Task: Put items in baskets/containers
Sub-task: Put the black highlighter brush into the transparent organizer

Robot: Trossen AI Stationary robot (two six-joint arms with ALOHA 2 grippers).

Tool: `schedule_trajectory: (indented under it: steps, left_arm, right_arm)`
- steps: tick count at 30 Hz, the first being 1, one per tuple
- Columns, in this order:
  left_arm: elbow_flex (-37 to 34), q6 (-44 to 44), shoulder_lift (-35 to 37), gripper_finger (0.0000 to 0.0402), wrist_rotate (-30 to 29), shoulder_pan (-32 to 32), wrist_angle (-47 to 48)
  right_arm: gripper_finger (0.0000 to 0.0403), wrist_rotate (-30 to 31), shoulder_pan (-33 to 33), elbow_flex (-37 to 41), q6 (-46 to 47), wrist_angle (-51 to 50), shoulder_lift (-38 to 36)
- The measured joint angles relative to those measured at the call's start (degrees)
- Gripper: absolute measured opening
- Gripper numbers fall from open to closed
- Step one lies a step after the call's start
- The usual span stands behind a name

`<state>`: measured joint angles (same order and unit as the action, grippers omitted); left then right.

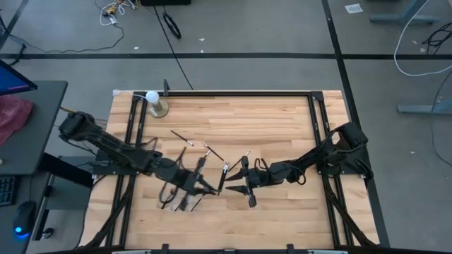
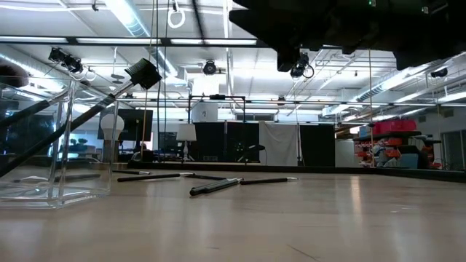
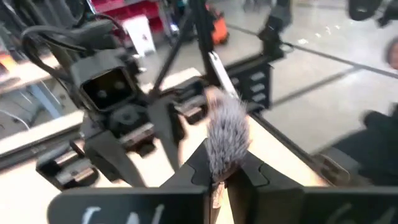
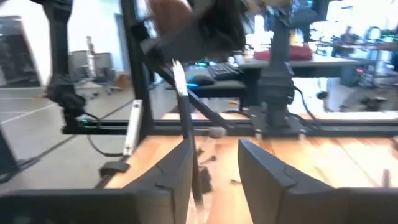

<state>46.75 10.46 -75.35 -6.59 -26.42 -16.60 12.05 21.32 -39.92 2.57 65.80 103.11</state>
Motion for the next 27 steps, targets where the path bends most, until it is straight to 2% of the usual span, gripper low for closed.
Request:
schedule_trajectory:
  steps: [4, 8, 10, 18, 27]
  left_arm:
    - [6.67, -8.19, 4.77, 0.0019, -3.66, -4.8, 19.41]
    - [15.42, -19.4, 4.85, 0.0016, -9.74, -10.6, 41.29]
    - [17.91, -25.93, 4.65, 0.0019, -11.6, -12.8, 47.34]
    - [16.08, -49.36, 4.5, 0.0016, -13.49, -19.56, 60.79]
    - [7.2, -64.44, 4.52, 0.0028, -17.02, -22.07, 60.5]
  right_arm:
    - [0.0147, 0.05, -0.04, 0.02, -0.2, -0.86, 0.02]
    - [0.0147, 0.08, -0.15, 0.02, -0.88, -1.28, 0.02]
    - [0.0144, 0.11, -0.15, 0.04, -0.87, -1.57, 0.02]
    - [0.0132, 0.13, -0.19, 0.04, -0.96, -2.25, 0.04]
    - [0.013, 0.15, -0.31, 0.04, -1.58, -2.08, 0.07]
